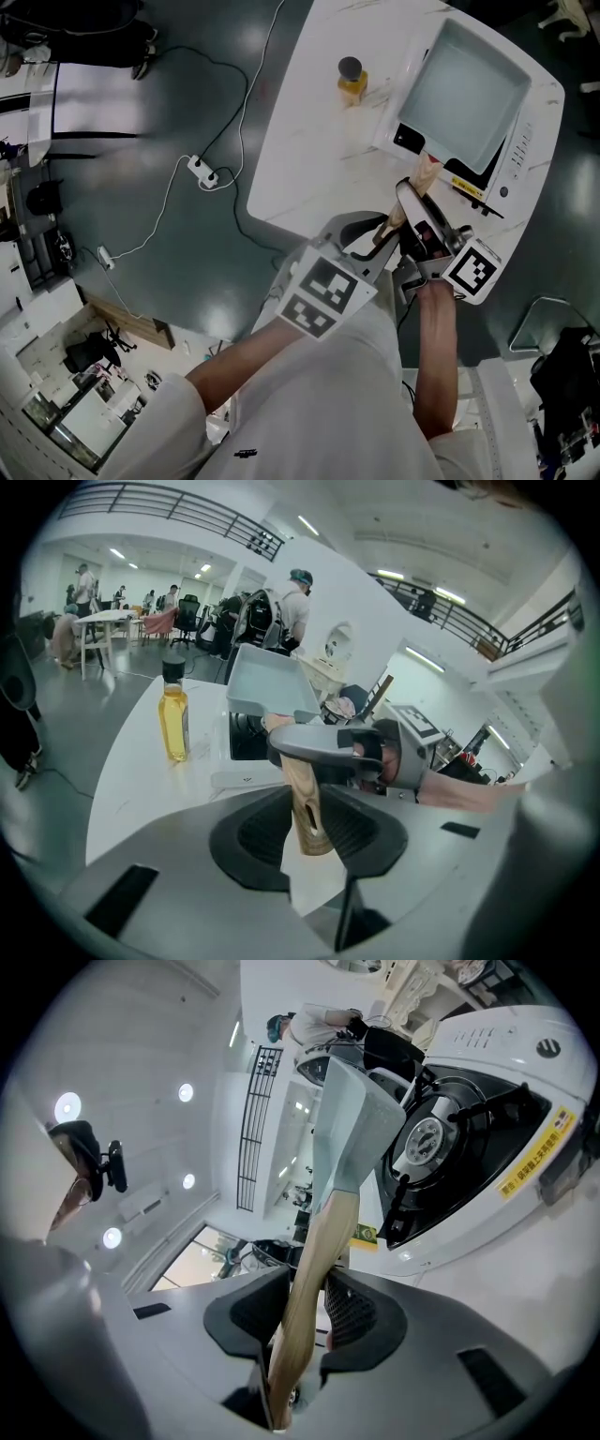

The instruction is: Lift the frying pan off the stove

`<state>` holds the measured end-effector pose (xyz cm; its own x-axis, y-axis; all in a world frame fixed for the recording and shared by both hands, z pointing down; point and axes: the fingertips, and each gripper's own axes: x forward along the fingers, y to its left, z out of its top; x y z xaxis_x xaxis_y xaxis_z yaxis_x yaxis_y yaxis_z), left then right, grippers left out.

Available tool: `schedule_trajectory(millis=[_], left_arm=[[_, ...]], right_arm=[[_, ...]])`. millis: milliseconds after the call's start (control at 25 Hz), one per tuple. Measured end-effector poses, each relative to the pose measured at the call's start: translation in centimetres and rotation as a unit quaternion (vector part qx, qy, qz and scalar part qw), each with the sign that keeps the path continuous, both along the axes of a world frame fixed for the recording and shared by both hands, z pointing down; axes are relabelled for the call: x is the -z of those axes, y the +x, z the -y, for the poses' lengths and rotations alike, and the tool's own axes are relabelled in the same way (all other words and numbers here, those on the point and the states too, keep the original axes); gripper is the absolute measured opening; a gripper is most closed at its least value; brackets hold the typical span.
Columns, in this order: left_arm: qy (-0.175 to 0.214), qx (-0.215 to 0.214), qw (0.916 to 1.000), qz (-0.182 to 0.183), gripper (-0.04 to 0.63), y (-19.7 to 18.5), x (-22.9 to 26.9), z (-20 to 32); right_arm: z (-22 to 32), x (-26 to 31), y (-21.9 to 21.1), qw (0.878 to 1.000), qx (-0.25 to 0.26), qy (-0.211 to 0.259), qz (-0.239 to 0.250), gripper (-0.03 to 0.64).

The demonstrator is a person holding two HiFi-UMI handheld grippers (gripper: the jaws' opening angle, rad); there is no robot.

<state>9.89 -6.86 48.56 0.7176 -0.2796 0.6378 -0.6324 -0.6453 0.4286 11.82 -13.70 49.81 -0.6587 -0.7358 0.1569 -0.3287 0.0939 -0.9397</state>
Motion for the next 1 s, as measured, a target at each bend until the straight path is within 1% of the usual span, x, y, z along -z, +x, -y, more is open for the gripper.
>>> schedule_trajectory(millis=[280, 480, 600, 840, 1000], left_arm=[[0.011, -0.006, 0.9999, -0.005, 0.089, -0.4, 2.5, -0.7], [0.010, -0.010, 0.9998, -0.016, 0.091, -0.7, 4.5, -1.6], [0.016, -0.016, 0.9996, -0.018, 0.091, -0.9, 5.4, -2.0], [0.041, -0.031, 0.9985, -0.019, 0.091, -1.4, 7.5, -2.7], [0.054, -0.040, 0.9975, -0.021, 0.089, -1.6, 8.5, -3.1]], right_arm=[[-0.8, 2.4, -0.1, 1.000, -0.013, 0.001, 0.008, 0.110], [-1.8, 4.5, -0.4, 1.000, -0.018, 0.006, 0.003, 0.110], [-2.2, 5.4, -0.6, 1.000, -0.020, 0.012, 0.003, 0.110], [-2.7, 7.9, -0.9, 0.999, -0.025, 0.041, 0.000, 0.110], [-3.1, 9.0, -0.9, 0.998, -0.035, 0.047, -0.002, 0.114]])
